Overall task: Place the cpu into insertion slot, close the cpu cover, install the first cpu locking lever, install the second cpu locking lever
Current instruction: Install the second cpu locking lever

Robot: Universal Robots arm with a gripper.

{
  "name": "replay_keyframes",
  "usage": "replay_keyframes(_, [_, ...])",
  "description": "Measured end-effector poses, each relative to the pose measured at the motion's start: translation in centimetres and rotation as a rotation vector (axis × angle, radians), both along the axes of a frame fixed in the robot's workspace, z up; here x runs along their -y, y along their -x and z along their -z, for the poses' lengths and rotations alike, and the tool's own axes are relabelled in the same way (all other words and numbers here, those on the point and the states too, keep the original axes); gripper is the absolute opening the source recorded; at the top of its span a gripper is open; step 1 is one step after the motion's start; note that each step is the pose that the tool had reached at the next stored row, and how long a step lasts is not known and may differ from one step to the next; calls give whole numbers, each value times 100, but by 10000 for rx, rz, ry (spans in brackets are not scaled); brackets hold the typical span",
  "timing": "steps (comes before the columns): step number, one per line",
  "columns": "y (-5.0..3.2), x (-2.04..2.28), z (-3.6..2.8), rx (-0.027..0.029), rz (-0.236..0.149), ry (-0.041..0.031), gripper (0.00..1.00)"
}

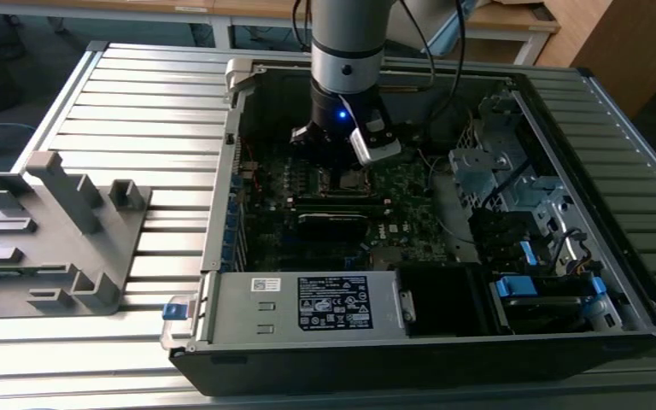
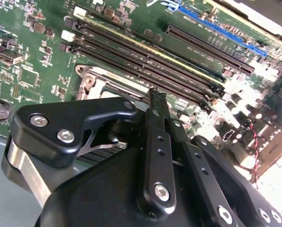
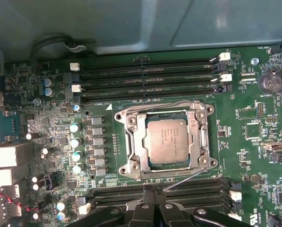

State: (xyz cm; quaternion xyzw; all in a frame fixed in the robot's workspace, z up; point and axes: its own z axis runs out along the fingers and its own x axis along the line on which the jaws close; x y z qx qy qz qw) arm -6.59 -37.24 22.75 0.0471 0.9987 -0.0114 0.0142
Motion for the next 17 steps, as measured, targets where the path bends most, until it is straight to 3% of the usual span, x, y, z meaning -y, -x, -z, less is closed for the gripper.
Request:
replay_keyframes(9, [40,-1,18,1,1,0,11])
replay_keyframes(17, [47,0,96,1,0,58,11])
